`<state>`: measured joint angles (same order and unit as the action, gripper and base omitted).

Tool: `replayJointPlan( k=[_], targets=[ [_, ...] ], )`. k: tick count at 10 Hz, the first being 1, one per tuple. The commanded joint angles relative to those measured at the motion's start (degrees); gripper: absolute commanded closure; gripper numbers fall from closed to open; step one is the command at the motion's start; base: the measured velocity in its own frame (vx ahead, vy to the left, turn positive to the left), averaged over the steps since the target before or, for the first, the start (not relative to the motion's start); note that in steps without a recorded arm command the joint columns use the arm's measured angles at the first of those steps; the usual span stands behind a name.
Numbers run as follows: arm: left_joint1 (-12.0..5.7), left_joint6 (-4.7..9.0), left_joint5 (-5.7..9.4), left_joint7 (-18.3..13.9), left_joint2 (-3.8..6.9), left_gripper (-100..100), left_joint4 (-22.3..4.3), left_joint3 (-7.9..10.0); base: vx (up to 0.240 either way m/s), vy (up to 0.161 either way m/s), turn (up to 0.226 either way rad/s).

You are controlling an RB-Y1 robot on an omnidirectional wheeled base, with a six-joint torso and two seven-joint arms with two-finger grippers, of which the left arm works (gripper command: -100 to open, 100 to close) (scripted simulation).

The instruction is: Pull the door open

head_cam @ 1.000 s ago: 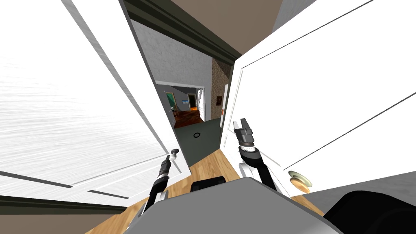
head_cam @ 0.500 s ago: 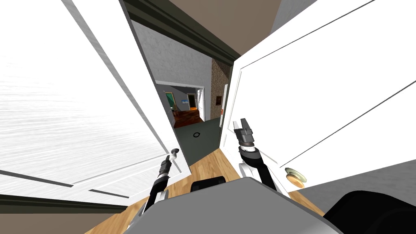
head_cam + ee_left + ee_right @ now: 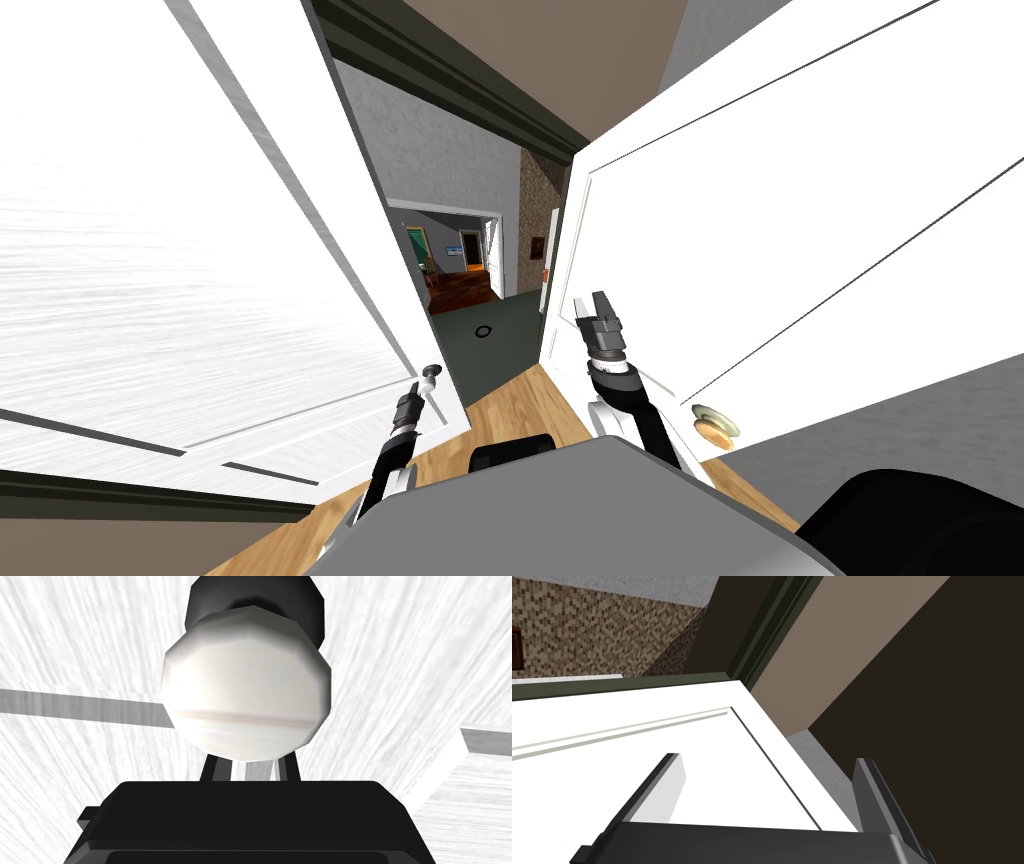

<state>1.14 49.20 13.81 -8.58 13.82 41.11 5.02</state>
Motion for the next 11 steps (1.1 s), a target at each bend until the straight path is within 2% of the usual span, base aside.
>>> replayJointPlan(
  k=[1,2,3,4,5,7,8,9,10,11],
  targets=[
    [0.45,-0.91,-0.53,-0.01,-1.48,100,2.81,-1.41,0.008,-0.006,0.004],
    [0.45,-0.91,-0.53,-0.01,-1.48,100,2.81,-1.41,0.008,0.002,0.020],
    [0.20,-0.88,0.49,-2.39,-1.28,100,2.58,-2.10,-0.030,0.014,-0.032],
    [0.20,-0.88,0.49,-2.39,-1.28,100,2.58,-2.10,-0.042,0.005,-0.044],
    [-0.05,-0.86,1.51,-4.76,-1.09,100,2.36,-2.79,-0.045,0.011,-0.011],
    [-0.05,-0.86,1.51,-4.76,-1.09,100,2.36,-2.79,-0.020,0.015,-0.021],
    [-0.30,-0.83,2.53,-7.14,-0.90,100,2.14,-3.48,-0.026,-0.003,-0.052],
    [-0.30,-0.83,2.53,-7.14,-0.90,100,2.14,-3.48,-0.022,0.007,0.017],
    [-0.55,-0.80,3.55,-9.52,-0.70,100,1.92,-4.16,-0.039,-0.001,-0.019],
    [-0.55,-0.80,3.55,-9.52,-0.70,100,1.92,-4.16,-0.035,0.011,-0.045]
  ],
)
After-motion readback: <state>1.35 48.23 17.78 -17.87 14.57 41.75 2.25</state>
